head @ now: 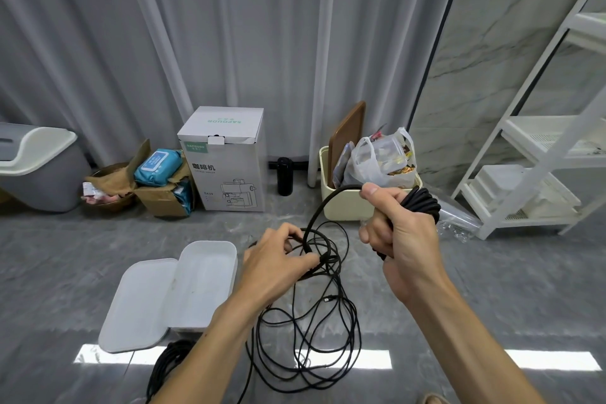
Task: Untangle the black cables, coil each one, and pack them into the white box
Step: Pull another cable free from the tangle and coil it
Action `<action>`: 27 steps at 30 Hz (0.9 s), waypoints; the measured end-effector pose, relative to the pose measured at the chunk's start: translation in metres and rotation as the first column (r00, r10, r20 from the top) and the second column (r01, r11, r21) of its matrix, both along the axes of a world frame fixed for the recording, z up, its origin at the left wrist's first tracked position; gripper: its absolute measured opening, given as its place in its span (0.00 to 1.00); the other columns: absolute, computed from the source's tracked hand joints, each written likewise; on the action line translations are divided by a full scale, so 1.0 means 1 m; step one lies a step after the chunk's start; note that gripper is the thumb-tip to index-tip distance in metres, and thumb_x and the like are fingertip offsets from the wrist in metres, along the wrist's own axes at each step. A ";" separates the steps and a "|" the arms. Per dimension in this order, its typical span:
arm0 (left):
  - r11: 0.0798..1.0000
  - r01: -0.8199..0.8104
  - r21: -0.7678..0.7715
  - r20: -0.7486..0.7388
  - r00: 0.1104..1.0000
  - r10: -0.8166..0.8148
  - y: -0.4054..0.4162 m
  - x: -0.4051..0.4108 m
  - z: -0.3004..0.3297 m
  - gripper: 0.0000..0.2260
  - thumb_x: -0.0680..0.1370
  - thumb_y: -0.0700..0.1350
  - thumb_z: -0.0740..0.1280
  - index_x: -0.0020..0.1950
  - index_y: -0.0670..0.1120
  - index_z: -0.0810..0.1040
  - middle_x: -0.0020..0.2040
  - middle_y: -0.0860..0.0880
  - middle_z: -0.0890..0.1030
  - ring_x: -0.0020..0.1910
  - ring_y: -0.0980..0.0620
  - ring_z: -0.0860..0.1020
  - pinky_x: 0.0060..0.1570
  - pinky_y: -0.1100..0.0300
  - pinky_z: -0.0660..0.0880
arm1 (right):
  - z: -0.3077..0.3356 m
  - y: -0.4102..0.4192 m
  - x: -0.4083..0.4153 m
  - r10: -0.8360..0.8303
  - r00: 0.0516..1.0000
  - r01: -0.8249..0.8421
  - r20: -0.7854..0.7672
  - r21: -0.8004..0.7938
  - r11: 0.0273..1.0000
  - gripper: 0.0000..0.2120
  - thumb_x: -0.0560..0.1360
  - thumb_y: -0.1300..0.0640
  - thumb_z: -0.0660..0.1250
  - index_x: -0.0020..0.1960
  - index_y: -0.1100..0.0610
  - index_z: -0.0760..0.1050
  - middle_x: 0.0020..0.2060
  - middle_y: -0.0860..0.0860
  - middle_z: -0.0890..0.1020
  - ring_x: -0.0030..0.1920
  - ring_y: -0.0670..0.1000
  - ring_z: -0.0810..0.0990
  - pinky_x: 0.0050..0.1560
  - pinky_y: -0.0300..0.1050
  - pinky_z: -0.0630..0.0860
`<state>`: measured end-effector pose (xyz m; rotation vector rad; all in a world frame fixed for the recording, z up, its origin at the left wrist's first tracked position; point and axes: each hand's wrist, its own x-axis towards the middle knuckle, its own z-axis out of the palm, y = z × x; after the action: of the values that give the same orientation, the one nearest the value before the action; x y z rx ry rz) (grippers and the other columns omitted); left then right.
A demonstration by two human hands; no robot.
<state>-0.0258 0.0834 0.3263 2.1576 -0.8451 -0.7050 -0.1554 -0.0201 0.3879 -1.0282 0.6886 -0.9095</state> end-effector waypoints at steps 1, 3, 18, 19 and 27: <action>1.000 -0.006 -0.006 0.023 1.000 0.006 0.000 0.000 0.001 0.11 0.71 0.56 0.72 0.48 0.61 0.71 0.49 0.58 0.71 0.56 0.51 0.70 0.58 0.54 0.67 | 0.001 0.001 0.000 0.009 1.000 -0.009 0.013 0.006 1.000 0.08 0.76 0.62 0.68 0.40 0.61 0.71 0.18 0.48 0.58 0.19 0.47 0.56 0.26 0.40 0.66; 1.000 -0.011 -0.012 0.074 0.997 0.012 -0.001 0.001 0.000 0.14 0.70 0.54 0.73 0.50 0.61 0.70 0.52 0.57 0.70 0.59 0.51 0.67 0.61 0.54 0.65 | 0.003 0.001 0.001 0.031 0.999 -0.032 0.042 0.024 0.999 0.08 0.72 0.60 0.70 0.41 0.62 0.72 0.18 0.47 0.58 0.19 0.47 0.55 0.26 0.39 0.66; 1.000 0.009 -0.030 0.335 0.942 0.001 0.001 0.013 -0.022 0.41 0.76 0.45 0.71 0.79 0.61 0.48 0.57 0.56 0.68 0.60 0.53 0.69 0.63 0.59 0.64 | 0.028 0.003 -0.006 0.118 0.954 -0.165 0.277 0.152 0.975 0.09 0.71 0.54 0.67 0.35 0.57 0.80 0.17 0.45 0.56 0.18 0.43 0.53 0.24 0.36 0.64; 0.999 0.003 -0.038 0.307 0.952 0.009 0.001 0.014 -0.023 0.41 0.76 0.43 0.70 0.79 0.61 0.49 0.58 0.55 0.69 0.59 0.53 0.71 0.62 0.58 0.68 | 0.029 0.003 -0.007 0.118 0.949 -0.170 0.294 0.158 0.973 0.10 0.71 0.54 0.66 0.35 0.57 0.81 0.17 0.45 0.56 0.18 0.43 0.52 0.24 0.35 0.64; 0.977 -0.089 -0.194 -0.023 0.996 0.087 0.000 0.018 -0.015 0.15 0.78 0.39 0.64 0.59 0.56 0.74 0.49 0.52 0.76 0.48 0.55 0.76 0.42 0.67 0.70 | 0.033 0.002 -0.008 0.123 0.942 -0.182 0.313 0.166 0.969 0.12 0.72 0.54 0.65 0.33 0.56 0.82 0.16 0.44 0.57 0.20 0.46 0.49 0.23 0.35 0.64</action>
<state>-0.0075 0.0833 0.3109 1.9991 -0.7726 -0.5681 -0.1635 -0.0179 0.4211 -0.7390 0.4235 -0.8236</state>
